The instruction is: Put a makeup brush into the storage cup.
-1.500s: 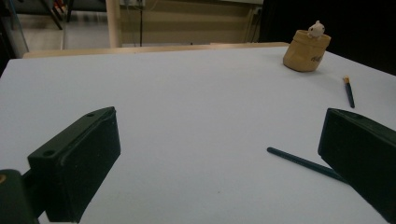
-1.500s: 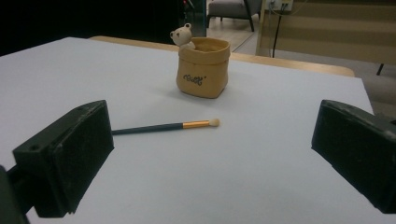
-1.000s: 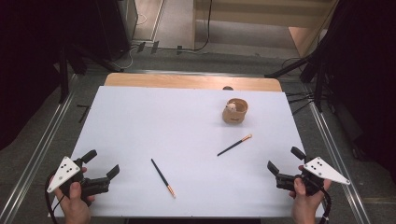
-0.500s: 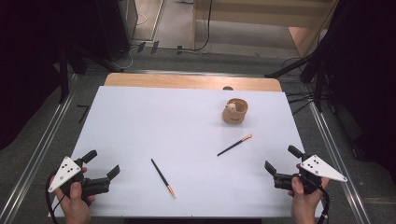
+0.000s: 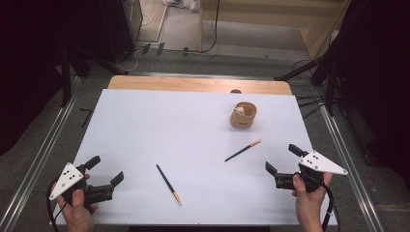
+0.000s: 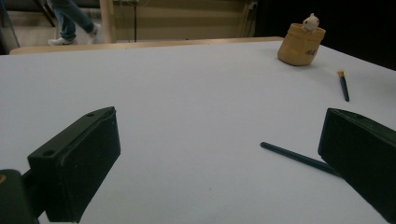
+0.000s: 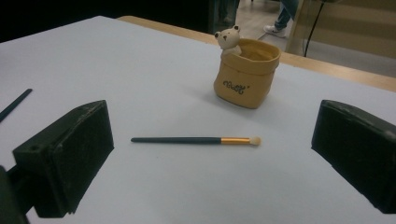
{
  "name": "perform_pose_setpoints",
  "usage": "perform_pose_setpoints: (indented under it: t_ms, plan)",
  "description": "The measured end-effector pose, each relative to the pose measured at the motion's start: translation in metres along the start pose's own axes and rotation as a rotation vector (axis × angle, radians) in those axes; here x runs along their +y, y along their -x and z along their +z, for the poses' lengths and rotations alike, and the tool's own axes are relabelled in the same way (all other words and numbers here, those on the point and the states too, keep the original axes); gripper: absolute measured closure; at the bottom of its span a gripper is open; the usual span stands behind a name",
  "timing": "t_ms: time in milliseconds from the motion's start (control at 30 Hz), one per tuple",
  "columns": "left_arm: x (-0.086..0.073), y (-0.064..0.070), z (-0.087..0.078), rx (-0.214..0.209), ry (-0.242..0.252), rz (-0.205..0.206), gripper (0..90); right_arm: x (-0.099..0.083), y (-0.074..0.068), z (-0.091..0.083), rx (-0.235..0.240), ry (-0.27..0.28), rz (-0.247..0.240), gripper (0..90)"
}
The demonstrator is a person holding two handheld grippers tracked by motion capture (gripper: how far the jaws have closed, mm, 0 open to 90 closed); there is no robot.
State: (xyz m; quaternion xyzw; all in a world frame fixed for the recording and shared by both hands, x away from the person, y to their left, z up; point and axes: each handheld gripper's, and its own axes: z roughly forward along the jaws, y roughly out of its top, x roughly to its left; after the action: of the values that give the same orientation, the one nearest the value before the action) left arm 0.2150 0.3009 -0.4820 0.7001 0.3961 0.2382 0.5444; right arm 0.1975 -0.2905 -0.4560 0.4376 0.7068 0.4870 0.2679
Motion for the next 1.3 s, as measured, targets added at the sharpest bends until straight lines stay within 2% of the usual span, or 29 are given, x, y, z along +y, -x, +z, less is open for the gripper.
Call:
perform_pose_setpoints:
  t_ms: [333, 567, 800, 933, 1067, 1233, 1300]
  plan:
    - [0.0, 0.001, 0.001, -0.011, 0.003, 0.001, 0.0, 0.018, -0.002, 0.011, 0.021, -0.019, -0.02, 0.0]
    - [-0.001, 0.002, 0.001, -0.012, -0.004, 0.004, 0.0, 0.033, -0.004, 0.027, 0.06, -0.054, -0.054, 0.0]
    - [-0.002, -0.001, -0.003, -0.005, -0.001, 0.0, 0.0, 0.051, -0.007, 0.052, 0.104, -0.096, -0.089, 0.0]
    - [-0.001, 0.001, -0.003, -0.01, -0.001, 0.004, 0.0, 0.057, -0.007, 0.06, 0.111, -0.121, -0.107, 0.0]
    - [-0.002, 0.0, -0.004, -0.006, 0.001, -0.001, 0.0, 0.067, -0.008, 0.075, 0.127, -0.162, -0.132, 0.0]
    - [-0.002, -0.001, -0.005, -0.002, 0.003, -0.005, 0.0, 0.073, -0.007, 0.084, 0.144, -0.202, -0.142, 0.0]
    - [-0.002, -0.002, -0.006, 0.0, 0.001, -0.005, 0.0, 0.075, -0.005, 0.091, 0.166, -0.247, -0.166, 0.0]
